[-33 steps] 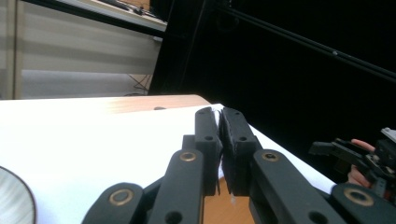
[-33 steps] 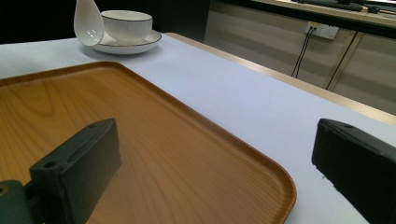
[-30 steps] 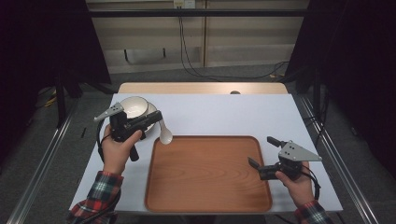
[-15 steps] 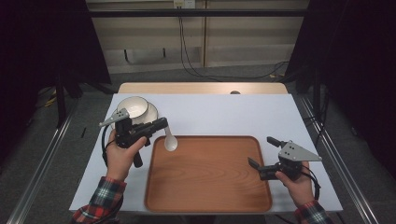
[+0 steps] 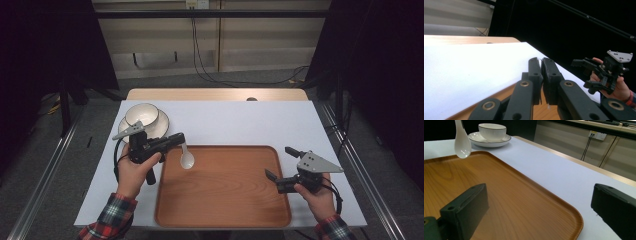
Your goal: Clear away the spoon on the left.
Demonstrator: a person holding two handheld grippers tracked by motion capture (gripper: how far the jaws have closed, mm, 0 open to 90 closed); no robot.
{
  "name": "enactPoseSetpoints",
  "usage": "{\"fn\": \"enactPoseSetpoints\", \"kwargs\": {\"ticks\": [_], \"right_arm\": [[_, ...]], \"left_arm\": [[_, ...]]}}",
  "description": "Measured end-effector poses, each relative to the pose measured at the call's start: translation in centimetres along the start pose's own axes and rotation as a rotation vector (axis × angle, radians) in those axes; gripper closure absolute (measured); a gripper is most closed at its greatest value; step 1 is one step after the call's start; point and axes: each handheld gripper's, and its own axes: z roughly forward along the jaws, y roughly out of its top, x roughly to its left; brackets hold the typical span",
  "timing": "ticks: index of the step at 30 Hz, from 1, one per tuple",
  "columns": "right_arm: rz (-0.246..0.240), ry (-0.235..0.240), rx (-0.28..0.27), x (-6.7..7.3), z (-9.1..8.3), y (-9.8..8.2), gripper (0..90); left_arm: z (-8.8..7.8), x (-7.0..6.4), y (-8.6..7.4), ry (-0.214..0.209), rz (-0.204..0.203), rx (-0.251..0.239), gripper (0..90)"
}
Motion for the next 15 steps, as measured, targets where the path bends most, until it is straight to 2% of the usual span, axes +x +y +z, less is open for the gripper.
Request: {"fn": "enactPoseSetpoints", "kwargs": {"ticks": [15], "right_arm": [[-0.003,0.001,0.005,0.0,0.1,0.0,1.0]], "left_arm": [[0.5,-0.8,-1.2,-0.029,-0.004,0.043,85.7]]}}
